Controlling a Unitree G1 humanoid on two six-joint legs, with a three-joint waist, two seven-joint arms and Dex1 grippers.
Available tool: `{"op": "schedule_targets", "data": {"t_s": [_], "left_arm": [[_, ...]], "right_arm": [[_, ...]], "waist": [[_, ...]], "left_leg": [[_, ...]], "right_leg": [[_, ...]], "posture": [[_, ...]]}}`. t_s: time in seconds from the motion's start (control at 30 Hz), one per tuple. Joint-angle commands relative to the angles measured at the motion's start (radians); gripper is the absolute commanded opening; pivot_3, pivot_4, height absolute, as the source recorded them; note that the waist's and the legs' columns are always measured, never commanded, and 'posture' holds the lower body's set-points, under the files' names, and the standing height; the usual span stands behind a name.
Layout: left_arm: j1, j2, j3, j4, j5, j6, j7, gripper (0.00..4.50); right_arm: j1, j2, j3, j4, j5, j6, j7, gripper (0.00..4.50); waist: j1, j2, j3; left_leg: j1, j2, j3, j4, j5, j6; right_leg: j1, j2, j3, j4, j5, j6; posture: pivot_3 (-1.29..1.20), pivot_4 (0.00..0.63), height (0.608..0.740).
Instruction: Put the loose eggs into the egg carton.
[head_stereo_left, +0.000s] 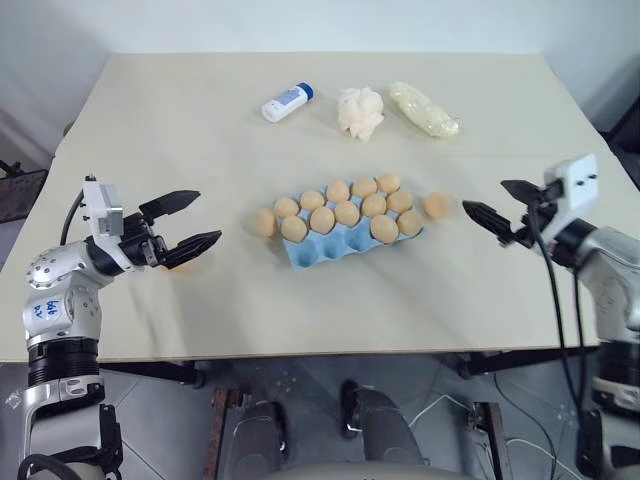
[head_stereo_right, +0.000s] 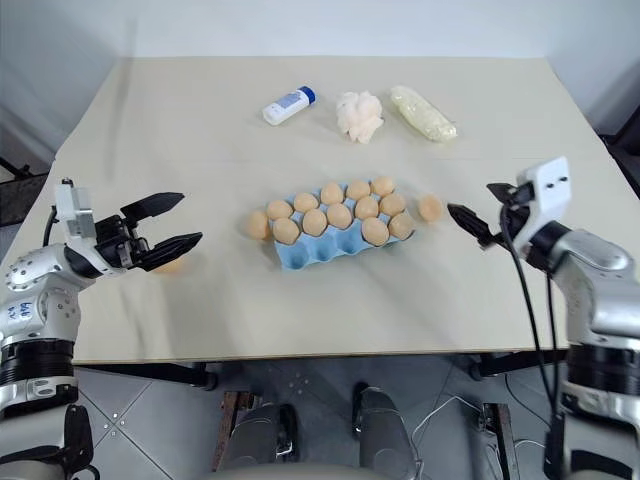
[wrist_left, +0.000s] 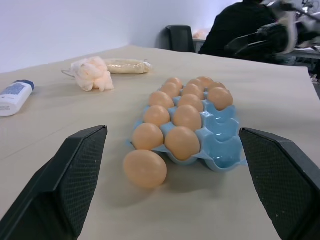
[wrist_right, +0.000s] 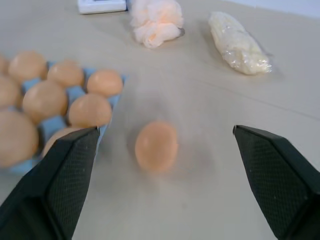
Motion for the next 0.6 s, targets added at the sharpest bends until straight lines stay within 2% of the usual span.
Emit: {"op": "schedule_targets", "data": {"t_s": [0.03,0.2,0.57,0.6], "left_arm": [[0.024,0.014,0.036,-0.059,-0.030,0.000,0.017,4.50],[0.059,0.018,0.055,-0.100,-0.042,0.012,0.034,4.50],[0.120,0.020,0.081,-0.173,-0.058,0.030,0.066,4.50],[0.121,0.019,0.082,-0.176,-0.059,0.031,0.068,4.50]], "right_arm": [[-0.089,0.030,0.023,0.127,-0.048,-0.072,-0.045,4.48],[-0.172,0.073,0.057,0.274,-0.078,-0.125,-0.052,4.48],[-0.300,0.141,0.107,0.560,-0.163,-0.245,-0.065,4.48],[-0.307,0.143,0.111,0.583,-0.174,-0.254,-0.074,4.31]], "waist": [[0.001,0.000,0.000],[0.001,0.000,0.000],[-0.005,0.000,0.000],[-0.005,0.000,0.000]], "left_leg": [[0.000,0.000,0.000,0.000,0.000,0.000],[-0.003,0.000,0.002,0.000,0.000,0.000],[-0.001,0.000,0.003,0.001,0.002,-0.002],[-0.001,0.000,0.003,0.001,0.002,-0.003]], "right_leg": [[0.000,0.000,0.000,0.001,0.000,0.000],[-0.006,0.000,0.000,0.004,0.000,0.000],[-0.006,-0.001,0.002,0.009,0.000,-0.001],[-0.006,-0.001,0.002,0.009,0.000,-0.001]], "posture": [[0.00,0.150,0.740],[0.00,0.150,0.740],[0.00,0.150,0.740],[0.00,0.150,0.740]]}}
